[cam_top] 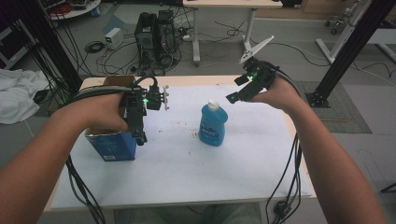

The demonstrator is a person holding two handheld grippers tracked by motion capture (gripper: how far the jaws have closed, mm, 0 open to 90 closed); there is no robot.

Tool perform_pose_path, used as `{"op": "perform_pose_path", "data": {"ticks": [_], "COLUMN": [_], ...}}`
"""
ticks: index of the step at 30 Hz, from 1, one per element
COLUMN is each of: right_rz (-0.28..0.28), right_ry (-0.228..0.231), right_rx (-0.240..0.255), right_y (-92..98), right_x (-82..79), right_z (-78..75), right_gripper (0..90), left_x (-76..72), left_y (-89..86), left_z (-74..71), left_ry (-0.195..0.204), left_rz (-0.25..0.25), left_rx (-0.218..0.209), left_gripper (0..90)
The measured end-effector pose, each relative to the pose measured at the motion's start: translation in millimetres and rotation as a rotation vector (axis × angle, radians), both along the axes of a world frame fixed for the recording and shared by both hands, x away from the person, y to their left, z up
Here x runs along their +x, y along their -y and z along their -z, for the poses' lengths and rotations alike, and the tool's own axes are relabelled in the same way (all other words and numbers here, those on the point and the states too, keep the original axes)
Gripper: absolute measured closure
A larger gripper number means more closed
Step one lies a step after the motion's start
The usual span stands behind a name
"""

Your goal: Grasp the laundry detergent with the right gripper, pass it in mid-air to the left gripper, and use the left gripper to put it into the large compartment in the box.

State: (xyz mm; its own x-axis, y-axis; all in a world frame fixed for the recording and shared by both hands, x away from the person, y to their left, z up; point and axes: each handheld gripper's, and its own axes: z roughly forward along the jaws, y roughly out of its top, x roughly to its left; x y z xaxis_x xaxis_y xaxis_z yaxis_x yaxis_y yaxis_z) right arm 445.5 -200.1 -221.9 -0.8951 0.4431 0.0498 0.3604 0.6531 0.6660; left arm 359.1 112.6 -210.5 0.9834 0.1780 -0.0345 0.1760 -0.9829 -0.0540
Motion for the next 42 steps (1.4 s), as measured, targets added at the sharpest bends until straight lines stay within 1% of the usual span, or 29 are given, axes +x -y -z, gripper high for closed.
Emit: {"op": "perform_pose_path", "data": {"ticks": [3,4,6,8,10,13,16,17,18,19,20,22,24,25,26,27,28,29,30,32,33,34,36,37,38,39,40,41,42], "right_rz": [0.05,0.061,0.08,0.087,0.08,0.076,0.053,0.053,0.044,0.042,0.039,0.035,0.014,0.014,0.006,-0.007,-0.007,-0.015,-0.035,-0.036,-0.036,-0.045,-0.038,-0.048,-0.048,-0.048,-0.043,-0.049,-0.049], "right_ry": [0.016,0.017,0.016,0.019,0.017,0.011,0.003,0.001,0.002,-0.006,0.0,-0.011,-0.01,-0.01,-0.02,-0.022,-0.027,-0.03,-0.026,-0.032,-0.032,-0.048,-0.061,-0.051,-0.056,-0.056,-0.07,-0.061,-0.061], "right_rx": [0.029,0.047,0.081,0.1,0.116,0.119,0.13,0.128,0.139,0.131,0.13,0.125,0.129,0.129,0.132,0.129,0.122,0.127,0.112,0.114,0.114,0.108,0.097,0.099,0.094,0.094,0.091,0.087,0.087], "right_y": [8.0,11.6,18.7,23.4,27.2,29.2,29.3,29.5,29.2,29.1,28.7,28.5,27.7,27.7,26.2,25.4,24.7,23.5,23.1,20.4,20.4,17.5,14.4,12.7,11.5,11.5,10.2,7.1,7.1], "right_x": [2.6,3.2,3.4,1.8,0.5,-2.5,-5.2,-6.7,-7.8,-9.4,-10.8,-13.6,-16.1,-16.1,-19.7,-21.0,-23.0,-24.4,-25.3,-27.3,-27.3,-28.7,-29.9,-29.6,-29.6,-29.6,-30.0,-28.9,-28.9], "right_z": [4.1,5.7,9.4,14.1,19.9,29.6,39.5,42.1,45.5,48.0,51.4,57.1,63.2,63.2,69.4,72.6,76.0,80.4,84.8,93.4,93.4,103.5,111.3,115.9,119.3,119.3,122.4,129.1,129.1], "right_gripper": [13.2,13.2,13.2,13.2,13.2,13.2,13.2,13.2,13.2,13.2,13.2,13.2,13.2,13.2,13.1,13.1,13.2,13.2,13.2,13.2,13.2,13.2,13.1,13.1,13.1,13.1,13.1,13.1,13.1], "left_x": [-1.6,-1.7,-1.9,-1.6,-1.1,-0.1,0.2,0.1,0.1,-0.2,-0.4,-0.7,-0.9,-0.9,-1.9,-2.0,-2.4,-2.7,-3.0,-2.9,-2.9,-3.8,-4.3,-4.6,-4.6,-5.0,-5.5,-6.1,-6.6], "left_y": [-1.8,-2.5,-4.0,-5.6,-6.8,-7.7,-7.0,-6.5,-5.7,-5.1,-4.4,-3.2,-2.2,-2.2,-1.6,-1.3,-1.2,-1.1,-0.9,-0.3,-0.3,-0.1,0.7,0.8,0.8,0.9,0.8,0.7,0.2], "left_z": [0.2,0.6,1.8,2.4,3.0,3.2,3.2,3.3,2.8,2.9,2.6,2.6,2.1,2.1,2.3,2.1,2.5,2.7,2.7,2.8,2.8,3.8,3.5,3.5,3.5,3.5,3.7,3.6,4.0], "left_ry": [-0.001,-0.002,-0.007,-0.003,-0.006,-0.01,-0.002,-0.005,-0.009,-0.002,-0.005,-0.004,-0.005,-0.005,-0.001,-0.004,-0.002,-0.001,-0.004,-0.006,-0.006,-0.001,-0.004,-0.006,-0.006,-0.002,-0.008,-0.005,-0.002], "left_rz": [-0.004,-0.002,-0.008,-0.009,-0.01,-0.017,-0.016,-0.015,-0.016,-0.014,-0.01,-0.007,-0.008,-0.008,-0.006,-0.005,-0.005,-0.005,-0.008,0.002,0.002,0.001,-0.002,-0.001,-0.001,0.002,0.0,0.005,0.006], "left_rx": [-0.006,-0.006,-0.003,0.0,0.0,0.0,0.006,0.004,0.005,0.003,0.004,0.007,0.006,0.006,0.006,0.008,0.007,0.007,0.007,0.015,0.015,0.01,0.01,0.009,0.009,0.011,0.009,0.012,0.008], "left_gripper": [7.2,7.2,7.2,7.2,7.2,7.1,7.2,7.2,7.2,7.2,7.1,7.2,7.2,7.2,7.2,7.2,7.1,7.2,7.2,7.1,7.1,7.1,7.2,7.2,7.2,7.2,7.2,7.1,7.1]}}
